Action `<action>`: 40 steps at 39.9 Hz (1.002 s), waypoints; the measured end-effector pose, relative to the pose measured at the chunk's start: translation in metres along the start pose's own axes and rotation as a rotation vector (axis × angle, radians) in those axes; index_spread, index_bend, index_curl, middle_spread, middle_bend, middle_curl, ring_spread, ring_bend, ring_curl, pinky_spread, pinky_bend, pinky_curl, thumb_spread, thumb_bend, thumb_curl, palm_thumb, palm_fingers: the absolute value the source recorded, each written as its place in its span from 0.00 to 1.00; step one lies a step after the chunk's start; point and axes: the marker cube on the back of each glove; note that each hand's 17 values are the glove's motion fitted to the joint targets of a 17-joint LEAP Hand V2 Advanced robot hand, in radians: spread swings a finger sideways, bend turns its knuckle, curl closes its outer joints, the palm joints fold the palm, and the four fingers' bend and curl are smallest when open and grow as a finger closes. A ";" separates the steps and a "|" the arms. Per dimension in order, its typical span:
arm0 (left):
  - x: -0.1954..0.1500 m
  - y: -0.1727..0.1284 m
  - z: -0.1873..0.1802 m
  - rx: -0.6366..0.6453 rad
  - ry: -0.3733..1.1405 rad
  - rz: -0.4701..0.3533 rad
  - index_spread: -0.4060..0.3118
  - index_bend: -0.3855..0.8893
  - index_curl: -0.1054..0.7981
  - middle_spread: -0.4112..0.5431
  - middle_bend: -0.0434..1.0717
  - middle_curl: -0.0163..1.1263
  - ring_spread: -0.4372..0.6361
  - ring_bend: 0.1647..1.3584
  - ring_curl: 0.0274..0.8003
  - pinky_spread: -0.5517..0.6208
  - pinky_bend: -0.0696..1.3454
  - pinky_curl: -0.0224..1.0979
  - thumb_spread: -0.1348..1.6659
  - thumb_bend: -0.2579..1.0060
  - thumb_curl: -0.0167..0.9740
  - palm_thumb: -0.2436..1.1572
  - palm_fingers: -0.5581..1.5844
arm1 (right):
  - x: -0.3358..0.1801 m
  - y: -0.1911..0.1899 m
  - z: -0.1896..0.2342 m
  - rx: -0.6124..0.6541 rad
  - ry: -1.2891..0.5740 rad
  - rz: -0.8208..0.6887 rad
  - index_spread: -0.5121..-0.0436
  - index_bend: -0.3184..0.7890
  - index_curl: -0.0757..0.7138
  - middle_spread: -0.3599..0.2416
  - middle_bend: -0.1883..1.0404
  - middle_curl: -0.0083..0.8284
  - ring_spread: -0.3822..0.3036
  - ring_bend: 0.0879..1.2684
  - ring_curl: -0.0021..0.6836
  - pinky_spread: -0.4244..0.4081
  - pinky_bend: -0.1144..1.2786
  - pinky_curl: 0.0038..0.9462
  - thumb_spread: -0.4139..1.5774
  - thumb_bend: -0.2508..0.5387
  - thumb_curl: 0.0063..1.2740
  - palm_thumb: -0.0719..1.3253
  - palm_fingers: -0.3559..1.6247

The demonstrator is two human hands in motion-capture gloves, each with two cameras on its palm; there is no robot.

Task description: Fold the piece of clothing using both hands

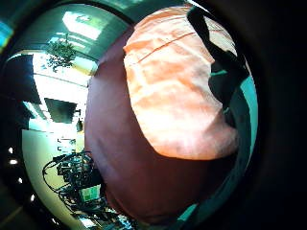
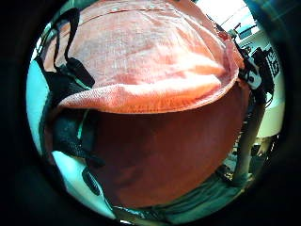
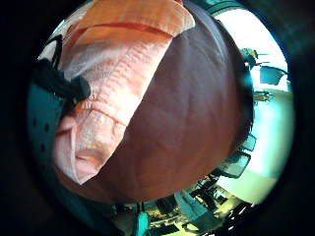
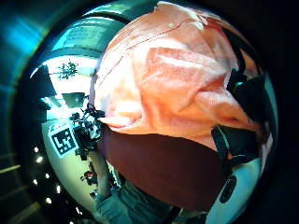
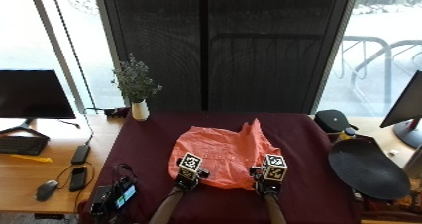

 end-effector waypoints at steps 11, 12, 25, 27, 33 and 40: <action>0.004 0.042 -0.064 -0.552 0.221 0.177 0.15 0.52 0.60 0.08 0.50 0.47 0.08 0.38 0.47 0.40 0.15 0.26 0.73 0.19 0.36 0.65 0.83 | -0.002 0.024 -0.030 -0.304 -0.092 -0.127 0.53 0.45 0.59 0.34 0.51 0.56 0.30 0.45 0.63 0.38 0.31 0.33 0.75 0.40 0.28 0.79 0.80; -0.002 0.035 -0.063 -0.533 0.202 0.172 0.14 0.52 0.61 0.08 0.50 0.47 0.08 0.38 0.47 0.40 0.15 0.26 0.73 0.19 0.36 0.65 0.82 | -0.001 0.018 -0.032 -0.284 -0.097 -0.144 0.53 0.44 0.59 0.34 0.52 0.57 0.30 0.45 0.64 0.37 0.31 0.34 0.74 0.40 0.28 0.79 0.80; -0.052 -0.072 -0.079 -0.236 0.039 -0.154 0.13 0.55 0.65 0.07 0.56 0.48 0.08 0.37 0.49 0.45 0.10 0.20 0.77 0.21 0.34 0.68 0.77 | -0.021 -0.091 -0.119 0.184 -0.102 -0.006 0.56 0.43 0.60 0.32 0.52 0.60 0.28 0.47 0.67 0.33 0.31 0.37 0.75 0.37 0.28 0.84 0.79; -0.055 -0.095 -0.076 -0.160 0.019 -0.203 0.14 0.55 0.66 0.07 0.56 0.48 0.08 0.37 0.49 0.46 0.11 0.19 0.78 0.21 0.34 0.69 0.77 | -0.024 -0.115 -0.126 0.233 -0.099 0.026 0.56 0.43 0.60 0.33 0.52 0.60 0.28 0.47 0.67 0.33 0.31 0.37 0.75 0.37 0.28 0.84 0.79; -0.075 -0.155 -0.077 0.119 -0.087 -0.318 0.14 0.55 0.67 0.07 0.57 0.49 0.09 0.35 0.49 0.49 0.11 0.16 0.80 0.20 0.34 0.70 0.77 | -0.029 -0.173 -0.131 0.355 -0.072 0.104 0.56 0.43 0.61 0.33 0.52 0.61 0.29 0.47 0.68 0.33 0.31 0.38 0.75 0.35 0.28 0.85 0.79; -0.051 -0.166 -0.035 -0.076 0.073 -0.396 0.14 0.54 0.68 0.07 0.57 0.49 0.09 0.36 0.50 0.51 0.12 0.14 0.81 0.20 0.33 0.71 0.77 | -0.036 -0.226 -0.136 0.700 0.005 0.138 0.54 0.45 0.63 0.34 0.48 0.60 0.29 0.46 0.69 0.38 0.28 0.38 0.76 0.35 0.29 0.88 0.76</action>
